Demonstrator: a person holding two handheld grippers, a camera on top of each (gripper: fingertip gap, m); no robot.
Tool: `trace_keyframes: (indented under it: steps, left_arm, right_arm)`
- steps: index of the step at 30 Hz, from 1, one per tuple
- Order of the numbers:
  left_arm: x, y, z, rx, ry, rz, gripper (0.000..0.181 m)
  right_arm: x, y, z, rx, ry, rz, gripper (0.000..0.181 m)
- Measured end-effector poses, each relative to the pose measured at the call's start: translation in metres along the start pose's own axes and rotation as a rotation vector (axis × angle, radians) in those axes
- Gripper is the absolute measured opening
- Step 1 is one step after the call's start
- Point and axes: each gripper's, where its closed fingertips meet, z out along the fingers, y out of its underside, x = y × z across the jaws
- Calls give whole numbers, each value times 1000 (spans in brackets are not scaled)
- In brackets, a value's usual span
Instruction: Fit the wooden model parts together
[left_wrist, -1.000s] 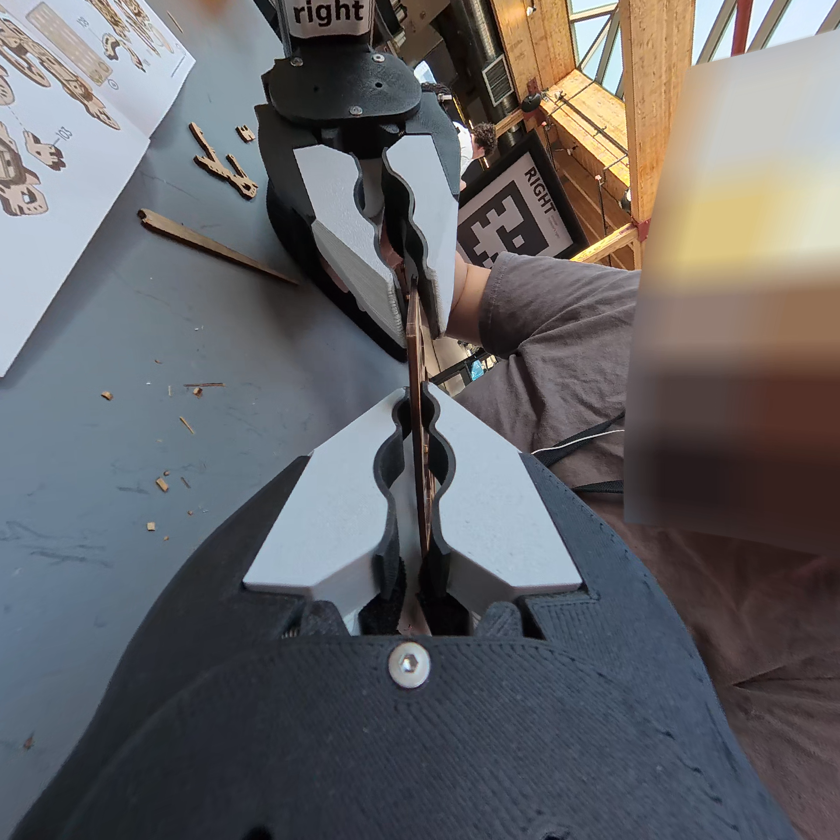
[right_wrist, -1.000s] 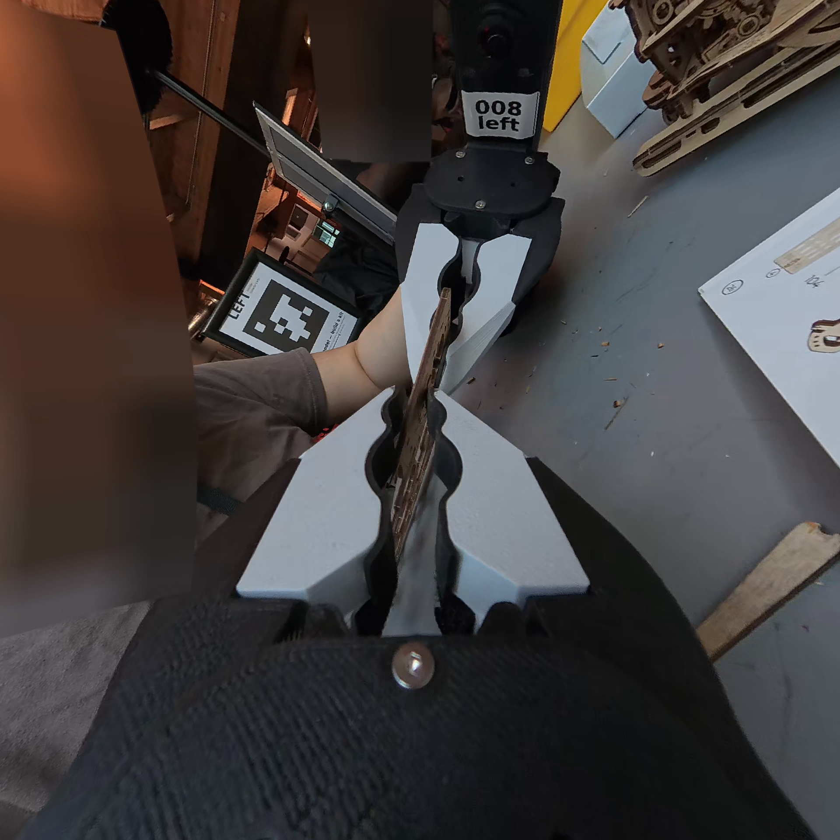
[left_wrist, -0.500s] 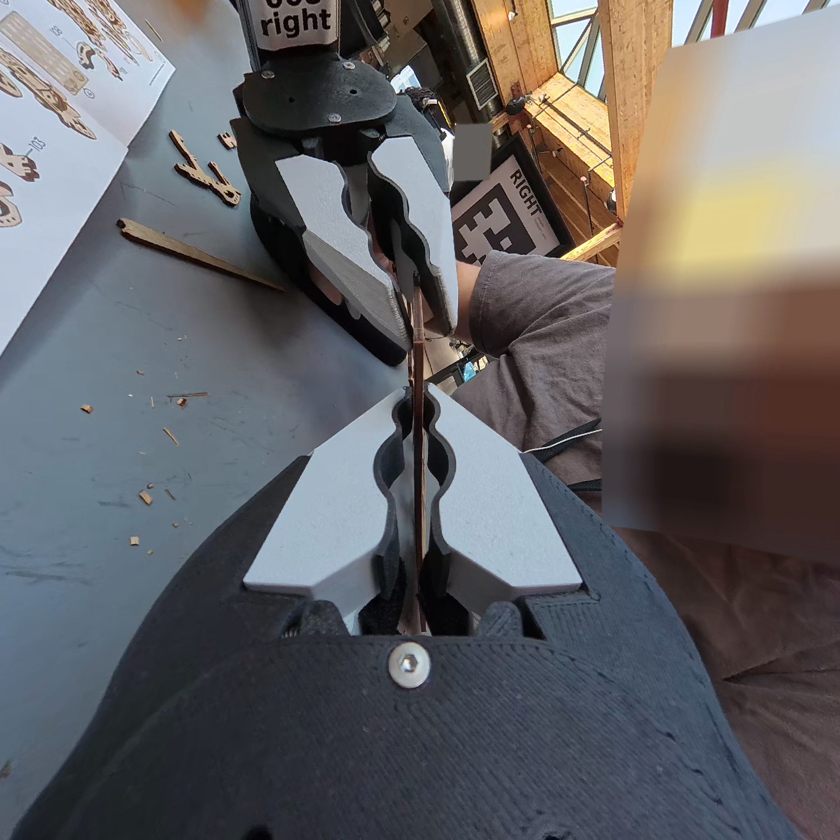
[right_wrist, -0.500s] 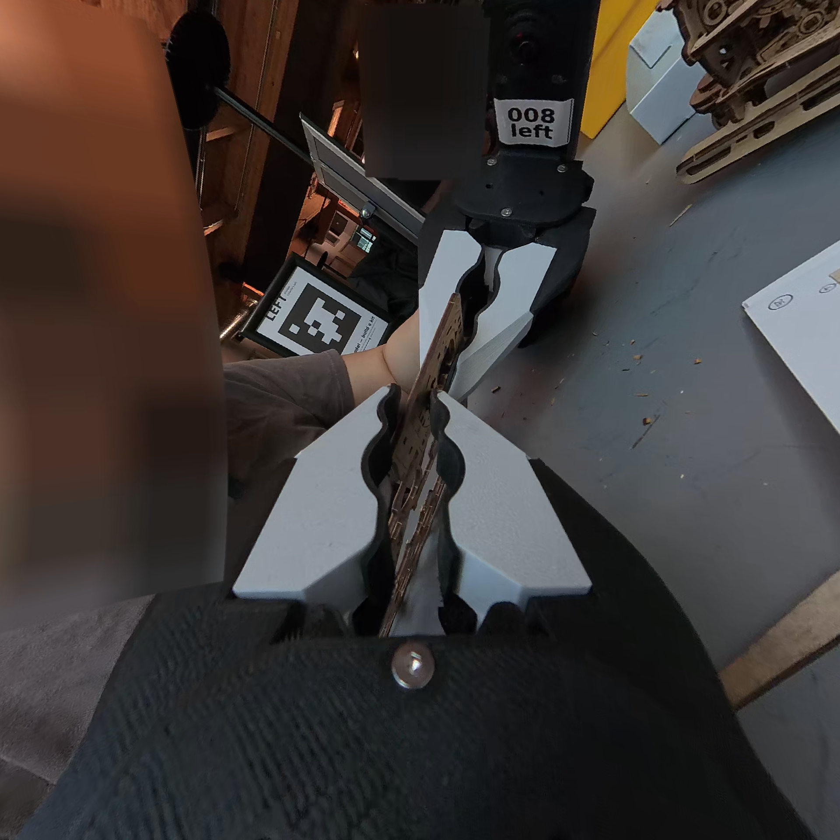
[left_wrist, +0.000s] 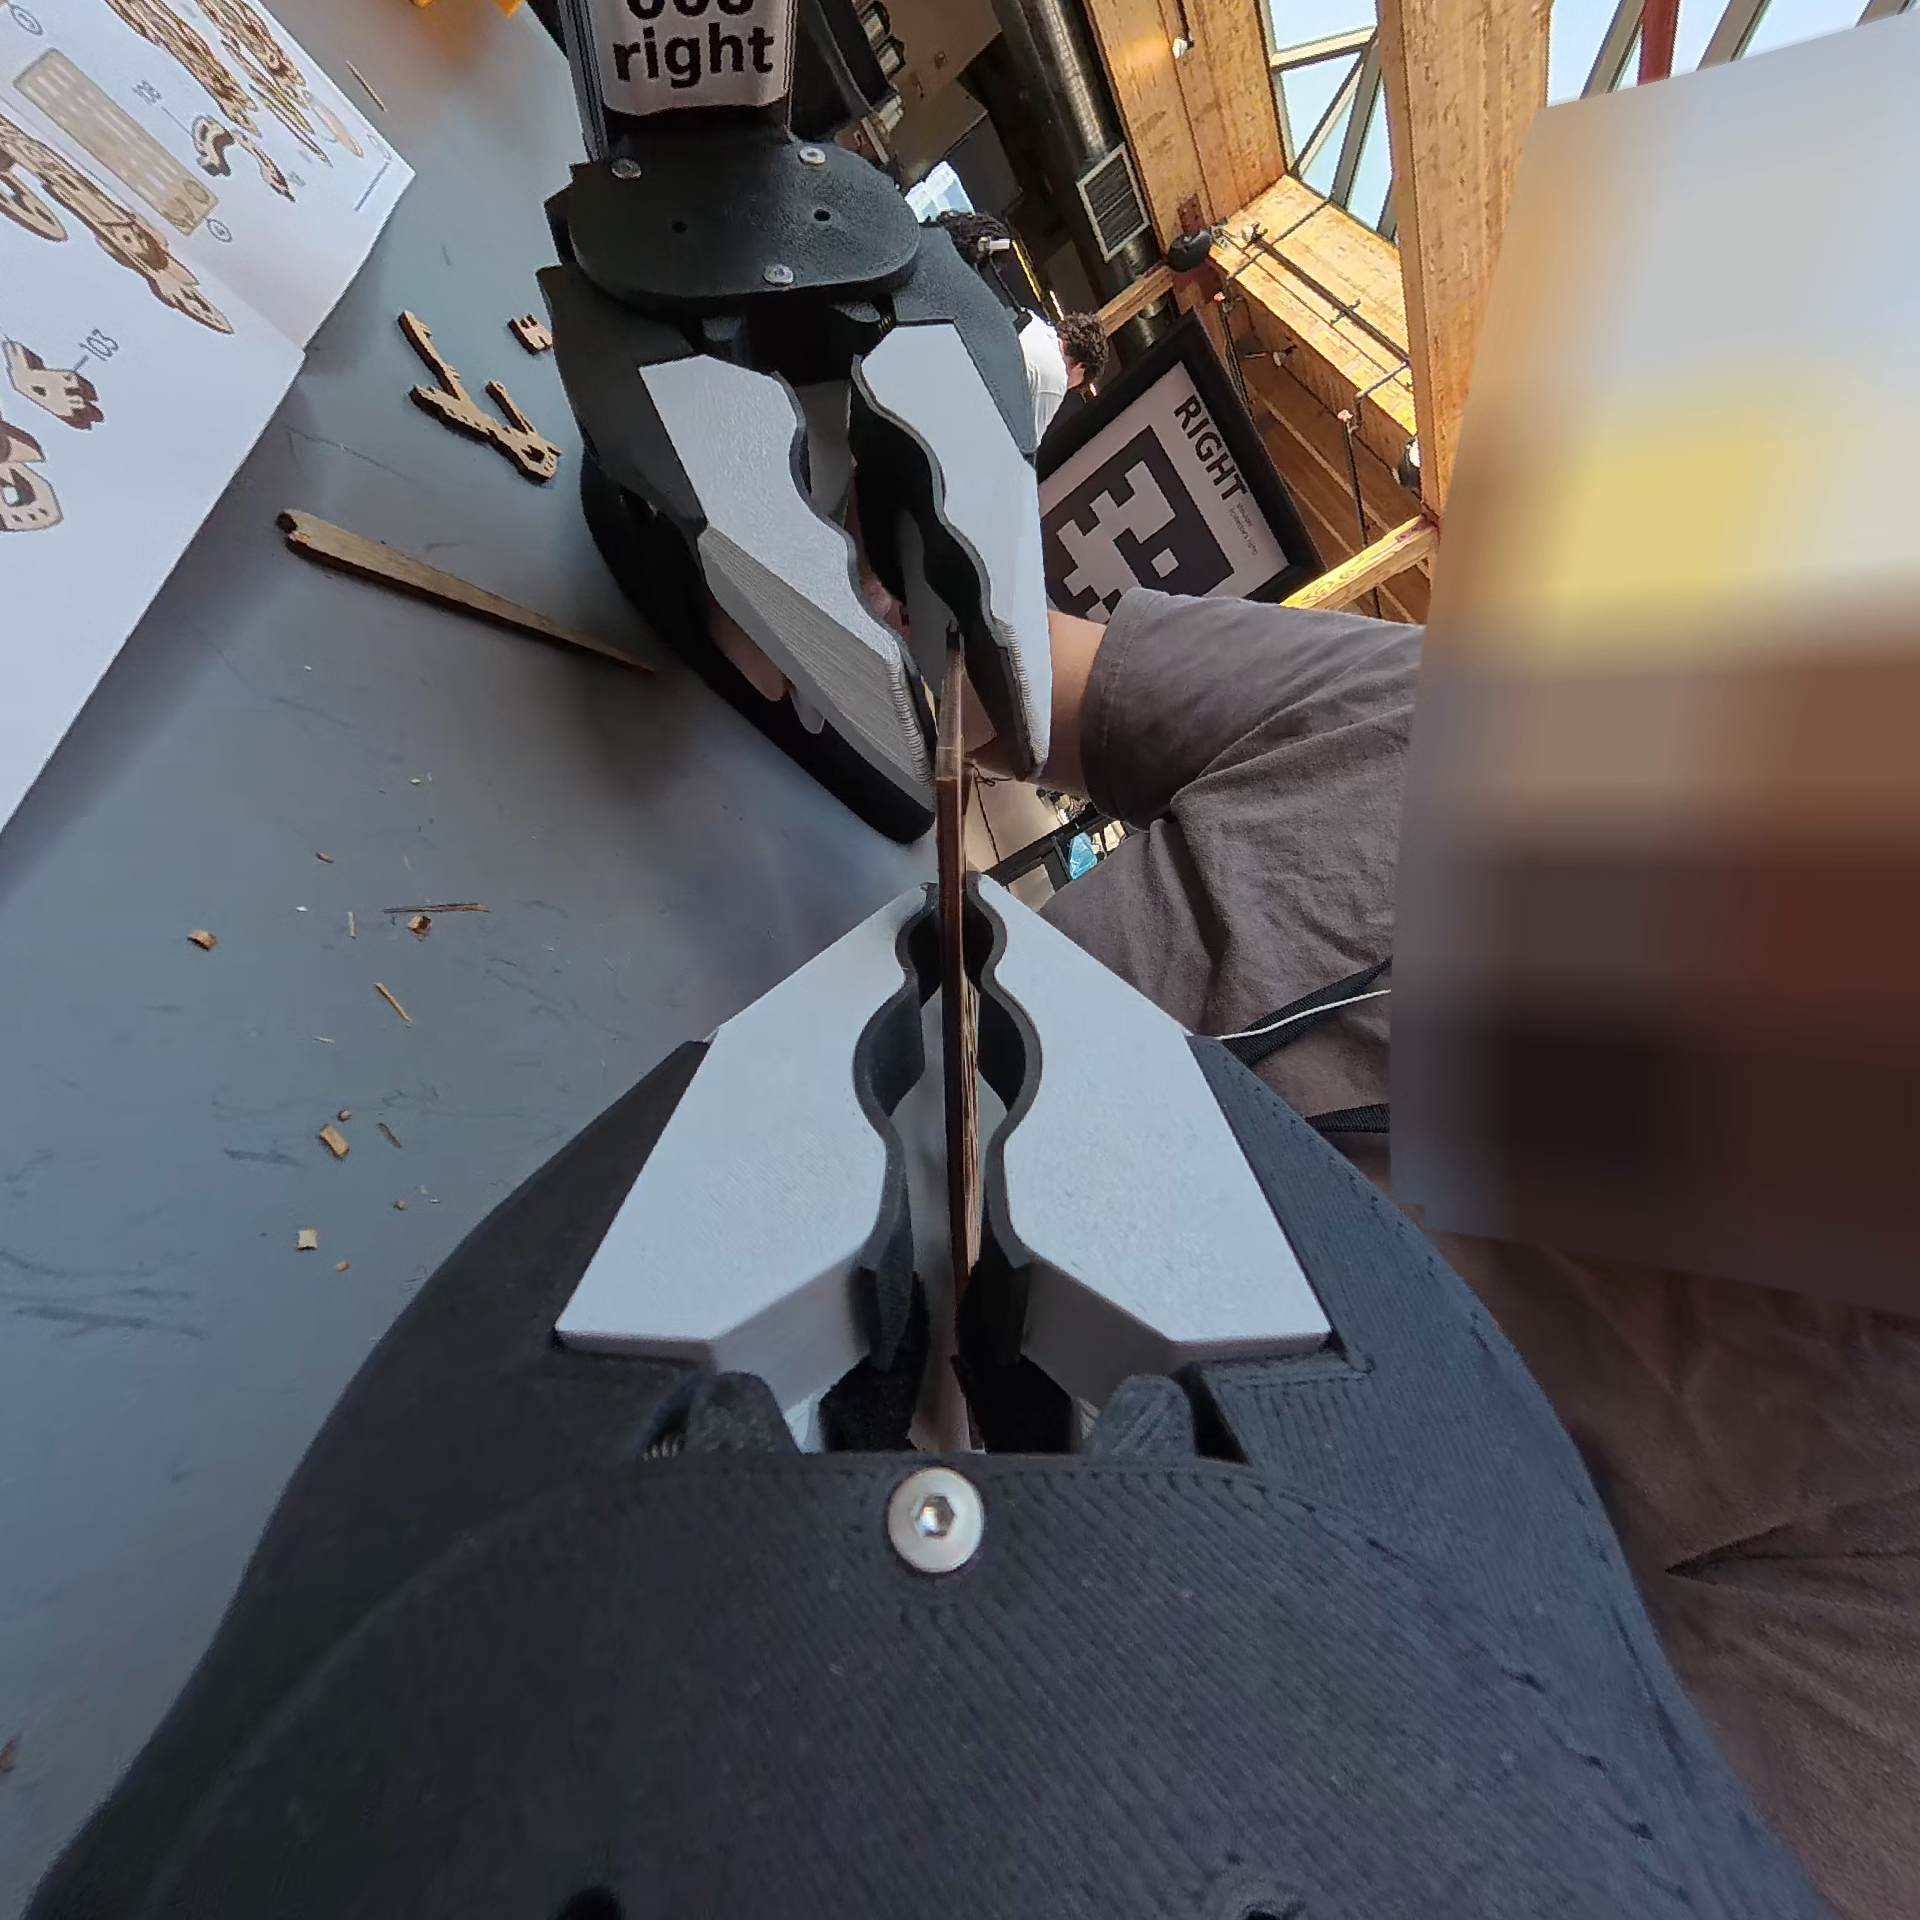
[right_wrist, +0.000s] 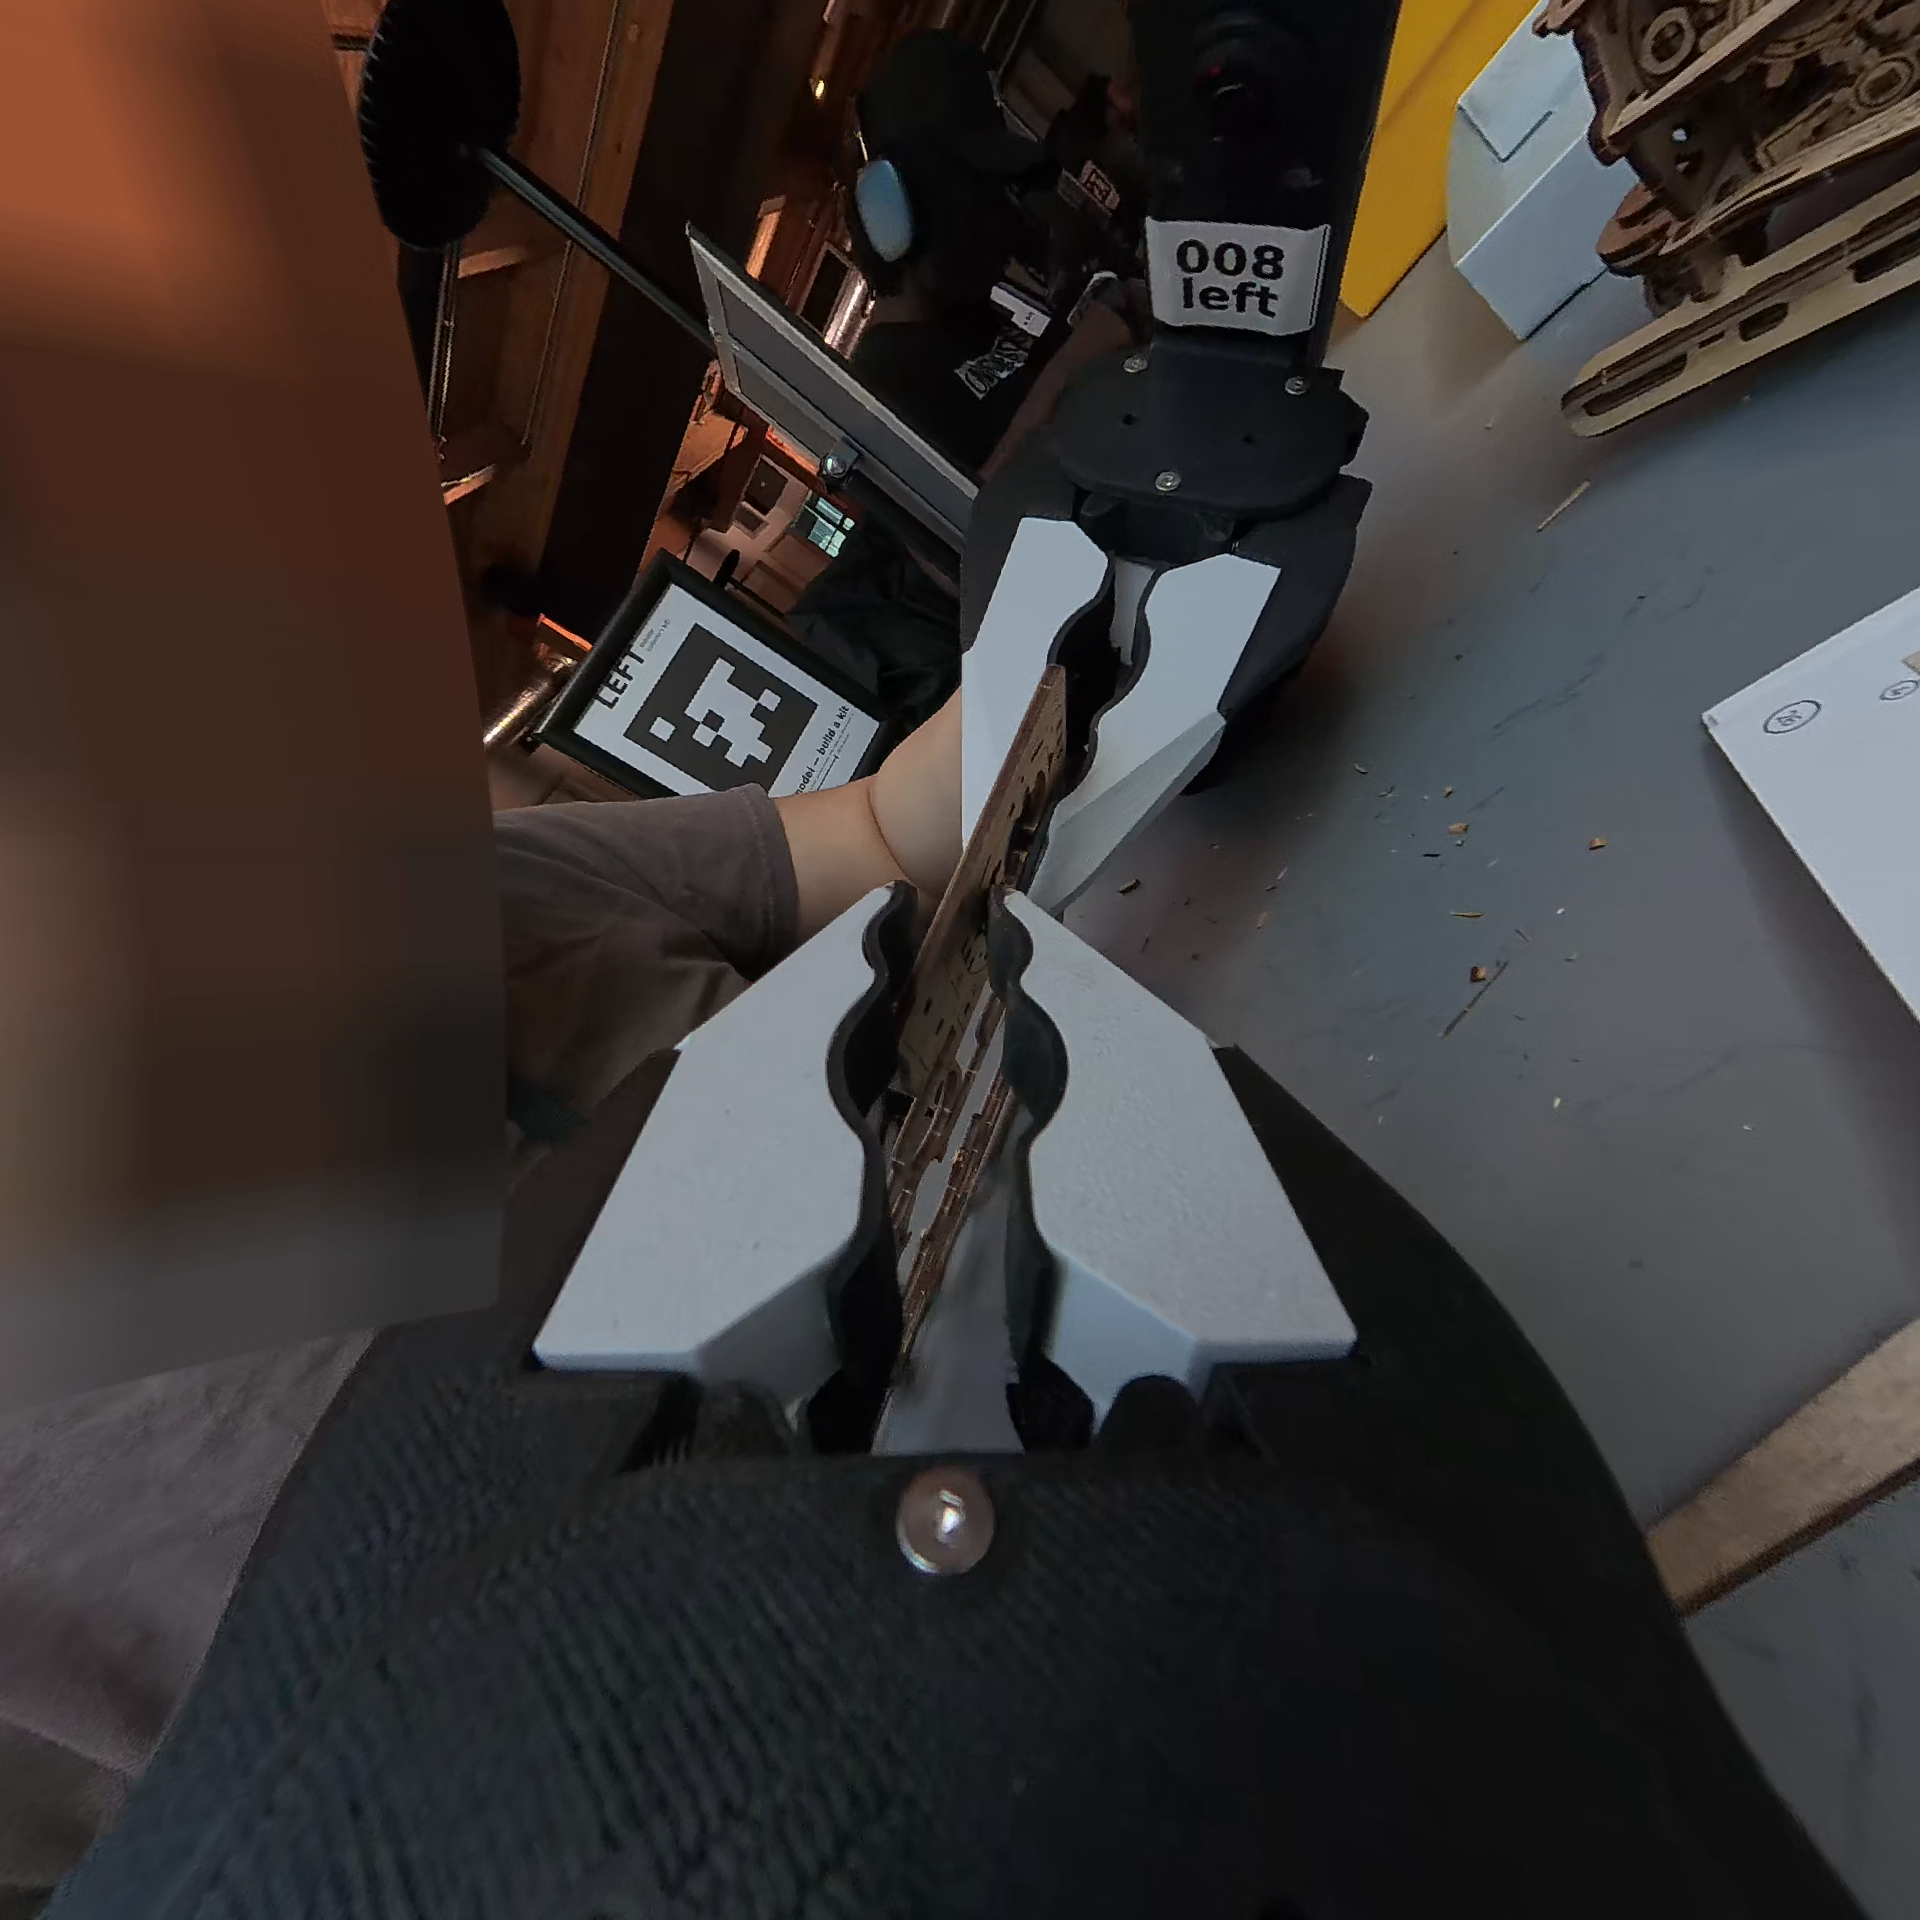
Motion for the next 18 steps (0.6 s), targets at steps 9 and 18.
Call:
trace_keyframes:
  steps: [9, 18]
  left_arm:
    - [-14, -4, -5, 41, -78, -61, 0]
    - [-20, -2, -5, 42, -97, -101, 1]
  right_arm:
    - [-15, -33, -22, 25, 484, -685, 21]
    - [18, -9, -2, -201, 770, -880, 21]
